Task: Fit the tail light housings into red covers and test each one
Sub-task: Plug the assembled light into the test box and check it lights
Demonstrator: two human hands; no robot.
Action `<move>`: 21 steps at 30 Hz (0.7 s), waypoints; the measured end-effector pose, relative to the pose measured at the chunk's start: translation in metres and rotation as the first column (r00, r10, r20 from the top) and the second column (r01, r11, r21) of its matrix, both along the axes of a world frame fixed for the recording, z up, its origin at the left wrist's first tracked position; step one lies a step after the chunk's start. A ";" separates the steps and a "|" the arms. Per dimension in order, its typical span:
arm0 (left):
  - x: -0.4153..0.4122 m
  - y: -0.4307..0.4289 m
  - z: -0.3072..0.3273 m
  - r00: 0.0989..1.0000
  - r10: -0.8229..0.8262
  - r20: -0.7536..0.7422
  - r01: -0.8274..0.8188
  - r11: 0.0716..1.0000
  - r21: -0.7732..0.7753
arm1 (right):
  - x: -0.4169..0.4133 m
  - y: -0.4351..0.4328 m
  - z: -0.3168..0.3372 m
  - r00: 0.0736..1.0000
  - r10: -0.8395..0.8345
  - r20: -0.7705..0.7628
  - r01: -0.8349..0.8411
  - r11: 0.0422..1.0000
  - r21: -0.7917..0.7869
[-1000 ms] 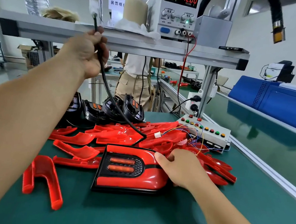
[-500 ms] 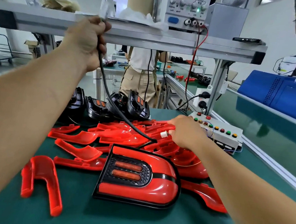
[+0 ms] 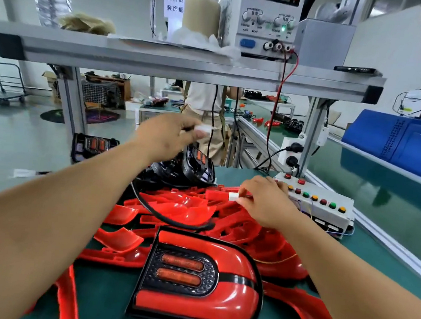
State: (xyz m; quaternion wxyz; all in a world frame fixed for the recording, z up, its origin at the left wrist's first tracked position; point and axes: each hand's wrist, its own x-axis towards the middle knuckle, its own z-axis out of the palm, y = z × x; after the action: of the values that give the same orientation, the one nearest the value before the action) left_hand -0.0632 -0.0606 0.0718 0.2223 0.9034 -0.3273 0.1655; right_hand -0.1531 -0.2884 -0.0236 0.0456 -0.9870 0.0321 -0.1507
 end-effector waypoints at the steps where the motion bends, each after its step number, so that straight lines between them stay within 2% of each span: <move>1: 0.000 -0.003 -0.005 1.000 -0.010 0.009 0.009 0.999 0.048 | -0.001 -0.001 0.002 0.997 0.020 0.073 -0.024 0.999 0.049; 4: 0.004 -0.013 -0.019 0.998 -0.032 0.058 0.023 0.988 0.154 | -0.003 -0.002 0.006 0.973 0.055 0.225 -0.091 0.984 0.152; 7: 0.009 -0.021 -0.032 0.998 -0.059 0.009 0.056 0.980 0.191 | -0.003 -0.001 0.003 0.984 0.077 0.159 -0.100 0.985 0.139; 11: 0.010 -0.026 -0.043 0.990 -0.111 -0.084 0.123 0.979 0.165 | -0.003 -0.003 -0.004 0.988 0.116 0.099 -0.122 0.991 0.057; 17: 0.015 -0.028 -0.049 0.953 -0.202 -0.228 0.236 0.963 0.131 | -0.001 -0.007 -0.002 0.954 0.180 0.239 -0.195 0.980 0.038; 21: 0.015 -0.030 -0.059 0.923 -0.243 -0.300 0.270 0.961 0.053 | 0.000 -0.008 -0.001 0.962 0.220 0.161 -0.221 0.975 -0.012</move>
State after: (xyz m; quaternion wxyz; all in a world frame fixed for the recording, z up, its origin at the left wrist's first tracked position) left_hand -0.0485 -0.0903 0.0131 0.2453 0.8765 -0.4139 -0.0148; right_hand -0.1530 -0.2962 -0.0243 0.0677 -0.9688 -0.0813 -0.2240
